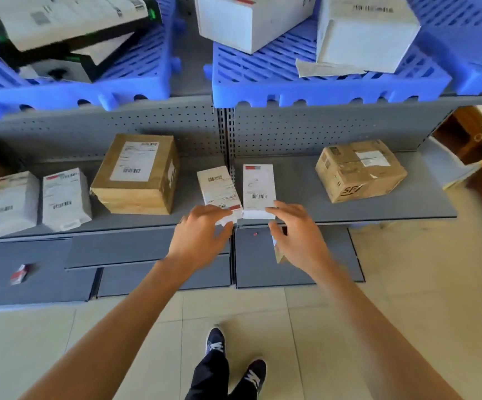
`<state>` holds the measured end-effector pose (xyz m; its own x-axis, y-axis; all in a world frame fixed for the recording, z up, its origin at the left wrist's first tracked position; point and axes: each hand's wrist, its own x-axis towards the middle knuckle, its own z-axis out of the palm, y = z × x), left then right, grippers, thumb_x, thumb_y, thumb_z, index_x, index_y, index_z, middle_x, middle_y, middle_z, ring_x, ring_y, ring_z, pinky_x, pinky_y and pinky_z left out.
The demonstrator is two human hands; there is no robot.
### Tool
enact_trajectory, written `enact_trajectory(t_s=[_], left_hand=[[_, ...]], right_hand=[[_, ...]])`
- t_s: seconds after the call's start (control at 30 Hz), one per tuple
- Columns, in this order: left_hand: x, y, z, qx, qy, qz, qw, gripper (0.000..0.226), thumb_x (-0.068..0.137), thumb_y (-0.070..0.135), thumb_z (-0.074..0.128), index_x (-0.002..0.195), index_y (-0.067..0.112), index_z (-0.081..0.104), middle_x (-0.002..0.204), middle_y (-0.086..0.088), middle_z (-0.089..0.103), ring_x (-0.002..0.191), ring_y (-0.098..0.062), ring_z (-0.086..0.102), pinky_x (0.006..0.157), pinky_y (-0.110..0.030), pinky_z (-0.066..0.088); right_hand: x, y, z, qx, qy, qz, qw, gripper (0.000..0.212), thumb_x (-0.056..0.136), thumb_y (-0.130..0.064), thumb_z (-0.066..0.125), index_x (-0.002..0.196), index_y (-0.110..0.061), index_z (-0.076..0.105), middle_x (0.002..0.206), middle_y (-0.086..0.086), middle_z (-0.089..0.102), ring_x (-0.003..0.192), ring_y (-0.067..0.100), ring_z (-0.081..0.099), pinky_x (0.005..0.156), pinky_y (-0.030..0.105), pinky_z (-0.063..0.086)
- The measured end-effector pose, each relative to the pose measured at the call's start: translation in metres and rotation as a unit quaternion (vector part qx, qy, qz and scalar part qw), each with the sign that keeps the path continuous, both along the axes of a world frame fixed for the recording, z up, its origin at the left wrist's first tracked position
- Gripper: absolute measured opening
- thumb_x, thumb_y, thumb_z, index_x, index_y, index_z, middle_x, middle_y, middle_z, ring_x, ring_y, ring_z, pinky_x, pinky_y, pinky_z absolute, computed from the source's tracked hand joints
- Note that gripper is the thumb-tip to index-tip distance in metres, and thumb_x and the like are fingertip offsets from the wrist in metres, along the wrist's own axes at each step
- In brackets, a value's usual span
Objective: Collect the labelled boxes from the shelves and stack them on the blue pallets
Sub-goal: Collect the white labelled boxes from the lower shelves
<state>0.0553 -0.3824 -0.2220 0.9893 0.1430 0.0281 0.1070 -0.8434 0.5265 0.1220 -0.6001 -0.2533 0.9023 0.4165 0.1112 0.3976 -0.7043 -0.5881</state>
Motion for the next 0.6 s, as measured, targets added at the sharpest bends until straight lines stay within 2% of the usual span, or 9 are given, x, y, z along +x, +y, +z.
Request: enact_trajectory(t_s=[0.1, 0.17, 0.27, 0.43, 0.6], left_hand=[[0.016, 0.007, -0.033, 0.012, 0.033, -0.024, 0.999, 0.035, 0.097, 0.028, 0.060, 0.132, 0.026, 0.065, 0.144, -0.001, 0.058, 0.130, -0.027, 0.053, 0.106, -0.049, 0.048], [0.029, 0.012, -0.056, 0.041, 0.063, -0.035, 0.997, 0.041, 0.099, 0.032, 0.057, 0.139, 0.027, 0.059, 0.150, 0.001, 0.050, 0.141, -0.023, 0.039, 0.115, -0.048, 0.036], [0.050, 0.017, -0.087, 0.083, 0.087, -0.060, 0.991, 0.049, 0.100, 0.035, 0.054, 0.148, 0.028, 0.048, 0.160, 0.002, 0.035, 0.148, -0.022, 0.023, 0.119, -0.049, 0.026], [0.071, 0.024, -0.123, 0.120, 0.117, -0.089, 0.982, 0.059, 0.099, 0.039, 0.052, 0.154, 0.033, 0.033, 0.164, 0.002, 0.023, 0.150, -0.024, 0.017, 0.115, -0.052, 0.030], [0.066, 0.034, -0.136, 0.136, 0.093, -0.099, 0.981, 0.058, 0.098, 0.036, 0.056, 0.152, 0.027, 0.039, 0.161, -0.001, 0.029, 0.148, -0.026, 0.024, 0.113, -0.052, 0.032]], right_hand=[[0.013, 0.010, -0.027, -0.045, 0.029, 0.005, 0.999, 0.039, 0.097, -0.019, 0.059, 0.136, -0.016, 0.060, 0.148, 0.003, 0.052, 0.135, 0.024, 0.044, 0.108, 0.043, 0.043], [0.023, 0.017, -0.046, -0.074, 0.041, 0.006, 0.996, 0.042, 0.097, -0.018, 0.058, 0.139, -0.015, 0.057, 0.151, 0.003, 0.048, 0.136, 0.026, 0.041, 0.110, 0.046, 0.041], [0.039, 0.029, -0.073, -0.109, 0.051, -0.007, 0.993, 0.047, 0.097, -0.019, 0.057, 0.144, -0.016, 0.051, 0.157, 0.005, 0.039, 0.141, 0.028, 0.035, 0.111, 0.049, 0.038], [0.052, 0.051, -0.105, -0.171, 0.052, -0.018, 0.984, 0.053, 0.098, -0.024, 0.053, 0.150, -0.023, 0.040, 0.164, -0.001, 0.023, 0.149, 0.024, 0.020, 0.113, 0.049, 0.031], [0.051, 0.050, -0.122, -0.193, 0.035, -0.008, 0.981, 0.054, 0.095, -0.023, 0.055, 0.148, -0.026, 0.041, 0.163, -0.004, 0.025, 0.149, 0.017, 0.019, 0.109, 0.049, 0.035]])
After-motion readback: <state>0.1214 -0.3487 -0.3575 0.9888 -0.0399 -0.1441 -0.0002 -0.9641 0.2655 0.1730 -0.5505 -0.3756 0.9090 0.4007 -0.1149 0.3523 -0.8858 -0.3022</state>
